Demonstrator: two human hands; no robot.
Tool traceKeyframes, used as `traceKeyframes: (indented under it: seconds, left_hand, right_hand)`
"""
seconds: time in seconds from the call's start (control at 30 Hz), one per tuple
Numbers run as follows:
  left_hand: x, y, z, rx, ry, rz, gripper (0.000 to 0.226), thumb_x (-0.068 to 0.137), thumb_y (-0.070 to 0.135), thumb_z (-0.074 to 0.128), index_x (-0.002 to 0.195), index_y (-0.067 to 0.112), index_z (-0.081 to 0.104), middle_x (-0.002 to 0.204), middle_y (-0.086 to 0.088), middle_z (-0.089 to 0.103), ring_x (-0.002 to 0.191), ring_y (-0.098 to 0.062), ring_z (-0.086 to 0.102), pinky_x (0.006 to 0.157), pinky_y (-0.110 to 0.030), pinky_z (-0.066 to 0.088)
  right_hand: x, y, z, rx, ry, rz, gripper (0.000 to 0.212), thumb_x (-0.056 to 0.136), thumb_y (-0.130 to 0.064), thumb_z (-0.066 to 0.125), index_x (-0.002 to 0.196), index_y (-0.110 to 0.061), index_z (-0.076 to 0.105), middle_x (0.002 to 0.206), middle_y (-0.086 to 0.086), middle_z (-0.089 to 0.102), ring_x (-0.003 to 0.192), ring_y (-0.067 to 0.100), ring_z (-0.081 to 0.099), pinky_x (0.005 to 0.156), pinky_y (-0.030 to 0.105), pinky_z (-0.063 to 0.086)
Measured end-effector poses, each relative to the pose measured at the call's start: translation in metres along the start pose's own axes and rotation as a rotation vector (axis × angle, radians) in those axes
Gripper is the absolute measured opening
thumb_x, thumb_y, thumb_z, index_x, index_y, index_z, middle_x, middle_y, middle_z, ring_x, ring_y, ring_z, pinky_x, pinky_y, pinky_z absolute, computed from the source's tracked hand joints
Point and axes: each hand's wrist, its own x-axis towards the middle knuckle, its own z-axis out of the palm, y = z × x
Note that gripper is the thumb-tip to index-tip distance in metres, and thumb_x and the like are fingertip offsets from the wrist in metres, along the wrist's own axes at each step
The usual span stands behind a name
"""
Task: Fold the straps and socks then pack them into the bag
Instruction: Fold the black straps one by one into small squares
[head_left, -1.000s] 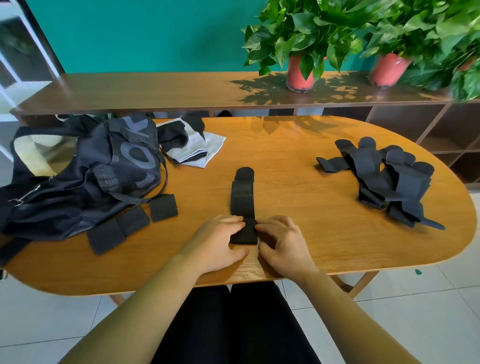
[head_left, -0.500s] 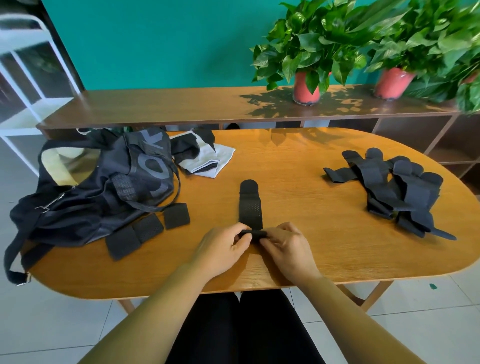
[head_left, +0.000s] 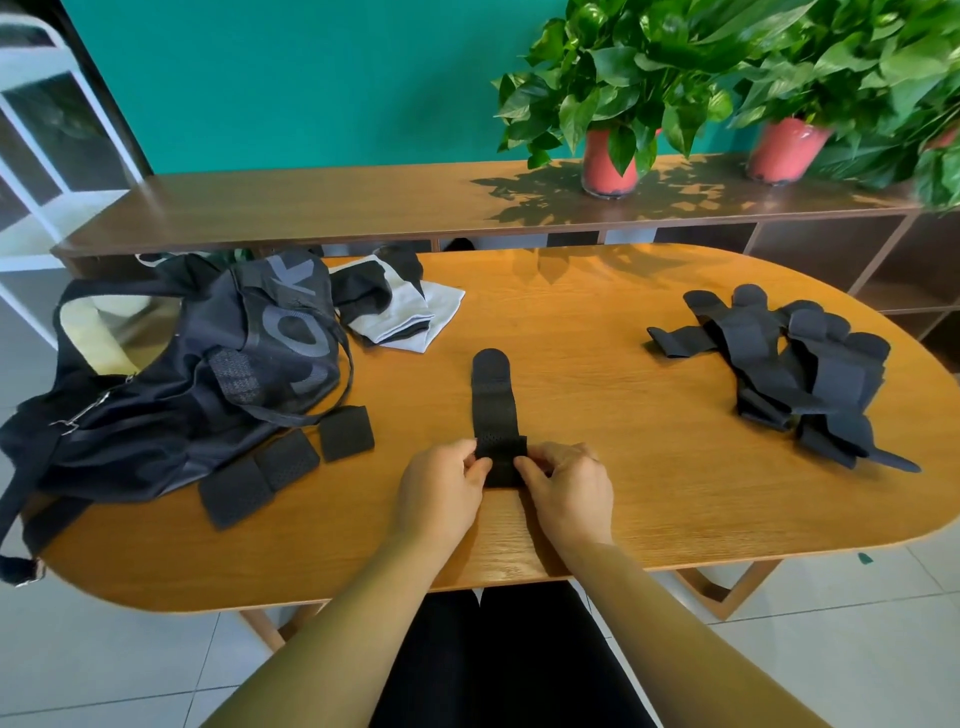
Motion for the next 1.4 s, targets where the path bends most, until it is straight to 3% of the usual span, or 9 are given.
traceKeyframes:
  seconds: [0.23, 0.37, 0.5, 0.67, 0.8, 0.93, 1.13, 1.27, 1.4]
  left_hand:
    - [0.001, 0.003, 0.004, 0.083, -0.017, -0.061, 0.023, 0.094, 0.032, 0.059, 0.097, 0.011, 0.068, 0.088, -0.001, 0.066, 0.071, -0.014, 0.061, 0.068, -0.036, 0.056]
    - [0.003, 0.003, 0.003, 0.072, -0.024, -0.072, 0.03, 0.094, 0.032, 0.059, 0.111, 0.009, 0.067, 0.095, 0.0, 0.067, 0.076, -0.014, 0.061, 0.071, -0.034, 0.055]
    - [0.007, 0.002, 0.004, 0.09, -0.042, -0.071, 0.049, 0.094, 0.035, 0.058, 0.14, 0.02, 0.048, 0.117, 0.001, 0.062, 0.098, -0.014, 0.06, 0.077, -0.025, 0.051]
    - [0.005, -0.002, 0.003, 0.084, -0.052, 0.0, 0.051, 0.096, 0.033, 0.056, 0.144, 0.024, 0.043, 0.126, 0.002, 0.049, 0.098, -0.013, 0.055, 0.076, -0.023, 0.048]
    - [0.005, -0.005, 0.002, 0.064, -0.055, 0.066, 0.047, 0.095, 0.028, 0.057, 0.141, 0.021, 0.047, 0.137, 0.003, 0.046, 0.123, -0.014, 0.046, 0.098, -0.028, 0.045]
    - [0.001, -0.009, -0.001, 0.093, -0.096, 0.197, 0.042, 0.097, 0.027, 0.054, 0.138, 0.019, 0.052, 0.138, 0.004, 0.046, 0.127, -0.013, 0.042, 0.1, -0.024, 0.038]
    - [-0.011, -0.027, -0.019, 0.191, -0.258, 0.476, 0.048, 0.098, 0.038, 0.046, 0.142, 0.016, 0.046, 0.141, 0.005, 0.039, 0.129, -0.012, 0.033, 0.108, -0.034, 0.036]
    - [-0.01, -0.031, -0.034, 0.317, -0.439, 0.482, 0.07, 0.091, 0.056, 0.049, 0.15, 0.023, 0.029, 0.146, 0.012, 0.023, 0.133, -0.009, 0.022, 0.112, -0.029, 0.027]
    - [-0.008, -0.031, -0.035, 0.248, -0.417, 0.475, 0.054, 0.096, 0.047, 0.045, 0.145, 0.024, 0.041, 0.142, 0.013, 0.036, 0.131, -0.008, 0.029, 0.11, -0.033, 0.033]
  right_hand:
    - [-0.001, -0.003, 0.002, -0.031, 0.045, -0.021, 0.023, 0.084, -0.027, 0.069, 0.104, -0.016, 0.073, 0.089, 0.007, 0.065, 0.087, 0.023, 0.06, 0.073, 0.034, 0.05]
    - [-0.003, -0.002, 0.004, -0.035, 0.127, -0.123, 0.006, 0.077, -0.02, 0.076, 0.08, -0.016, 0.076, 0.065, -0.003, 0.06, 0.074, 0.026, 0.061, 0.058, 0.032, 0.05]
    - [-0.002, 0.004, 0.011, -0.154, 0.124, -0.241, 0.014, 0.074, -0.032, 0.069, 0.069, -0.02, 0.073, 0.061, -0.003, 0.063, 0.069, 0.022, 0.058, 0.049, 0.029, 0.047]
    - [0.003, 0.006, 0.008, -0.303, 0.066, -0.31, 0.015, 0.073, -0.032, 0.073, 0.065, -0.02, 0.071, 0.061, -0.003, 0.06, 0.068, 0.021, 0.056, 0.051, 0.028, 0.042]
    - [0.003, 0.006, 0.005, -0.323, 0.055, -0.346, 0.015, 0.074, -0.032, 0.071, 0.066, -0.02, 0.07, 0.066, -0.003, 0.06, 0.071, 0.021, 0.055, 0.055, 0.028, 0.038]
    - [0.0, 0.012, 0.0, -0.299, 0.043, -0.497, 0.028, 0.084, -0.033, 0.052, 0.07, -0.017, 0.07, 0.082, -0.005, 0.066, 0.082, 0.02, 0.056, 0.062, 0.031, 0.043]
    - [-0.006, 0.02, -0.015, -0.306, -0.063, -0.742, 0.021, 0.084, -0.029, 0.057, 0.079, -0.016, 0.073, 0.102, -0.005, 0.071, 0.099, 0.018, 0.058, 0.074, 0.031, 0.044]
    - [-0.011, 0.024, -0.029, -0.309, -0.212, -0.755, 0.032, 0.079, -0.039, 0.06, 0.102, -0.019, 0.071, 0.112, -0.007, 0.068, 0.109, 0.015, 0.054, 0.085, 0.033, 0.046]
    - [-0.007, 0.016, -0.033, -0.325, -0.261, -0.756, 0.037, 0.08, -0.04, 0.058, 0.11, -0.022, 0.067, 0.107, -0.011, 0.068, 0.108, 0.016, 0.052, 0.084, 0.032, 0.045]
